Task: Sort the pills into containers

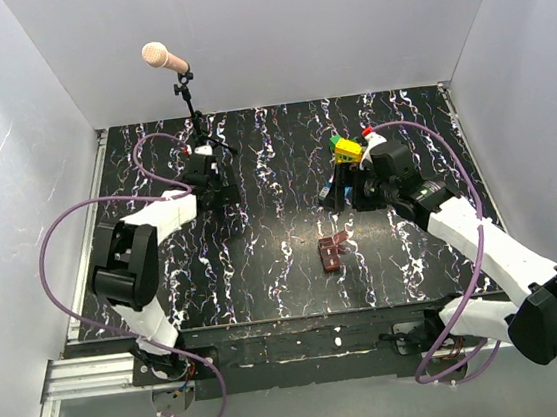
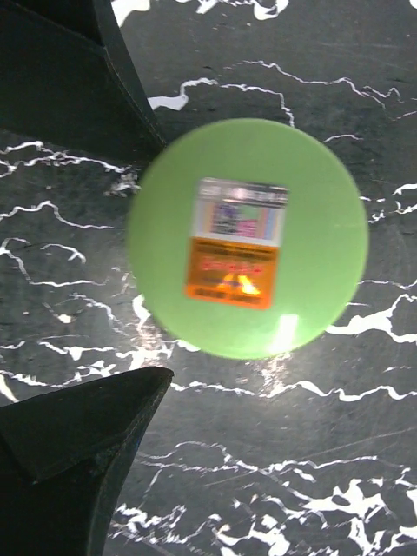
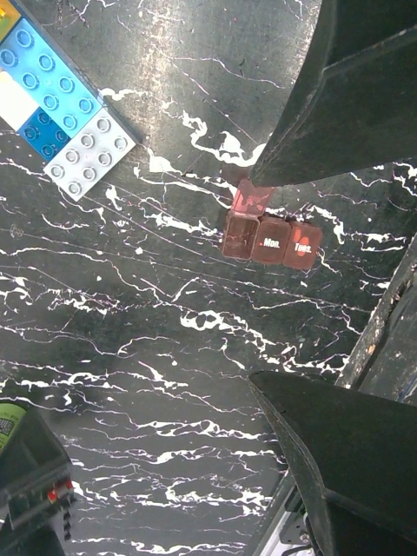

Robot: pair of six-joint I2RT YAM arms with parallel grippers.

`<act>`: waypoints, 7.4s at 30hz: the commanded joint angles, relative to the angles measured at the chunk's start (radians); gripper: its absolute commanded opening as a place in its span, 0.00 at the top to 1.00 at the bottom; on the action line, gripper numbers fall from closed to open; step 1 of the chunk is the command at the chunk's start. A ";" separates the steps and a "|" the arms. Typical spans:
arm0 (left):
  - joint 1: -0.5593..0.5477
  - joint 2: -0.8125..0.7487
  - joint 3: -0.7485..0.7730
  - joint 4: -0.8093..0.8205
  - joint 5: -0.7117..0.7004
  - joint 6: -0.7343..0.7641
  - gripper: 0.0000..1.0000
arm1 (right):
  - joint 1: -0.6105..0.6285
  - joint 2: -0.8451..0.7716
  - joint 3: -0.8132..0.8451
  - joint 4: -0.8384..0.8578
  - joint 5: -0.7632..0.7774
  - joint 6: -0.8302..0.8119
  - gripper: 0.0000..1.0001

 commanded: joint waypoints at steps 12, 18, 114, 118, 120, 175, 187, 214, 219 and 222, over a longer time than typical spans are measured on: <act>0.019 0.162 0.106 0.193 -0.097 0.107 0.09 | 0.000 -0.013 -0.017 0.010 -0.027 -0.014 0.07; 0.017 0.170 0.078 0.231 -0.058 0.122 0.40 | -0.001 0.000 -0.015 0.016 -0.042 -0.019 0.08; -0.395 -0.447 0.353 -0.415 1.146 0.314 1.00 | 0.052 0.041 -0.187 1.241 -1.222 0.619 0.31; -0.397 -0.459 0.347 -0.384 1.147 0.297 1.00 | 0.054 0.067 -0.191 1.410 -1.249 0.740 0.49; -0.395 -0.462 0.344 -0.366 1.151 0.286 1.00 | 0.054 0.084 -0.191 1.493 -1.263 0.807 0.61; -0.406 -0.422 0.321 -0.530 1.058 0.311 1.00 | 0.045 -0.198 0.049 0.298 -0.772 -0.024 0.64; -0.490 -0.358 0.362 -0.543 1.039 0.320 1.00 | 0.043 -0.197 0.049 0.324 -0.712 0.039 0.19; -0.550 -0.237 0.445 -0.519 0.953 0.266 1.00 | 0.078 -0.151 -0.041 0.447 -0.748 0.082 0.52; -0.552 -0.275 0.411 -0.514 0.893 0.257 1.00 | 0.078 -0.175 -0.061 0.435 -0.712 0.073 0.93; -0.552 -0.323 0.370 -0.493 0.853 0.245 1.00 | 0.078 -0.203 -0.082 0.419 -0.659 0.062 0.99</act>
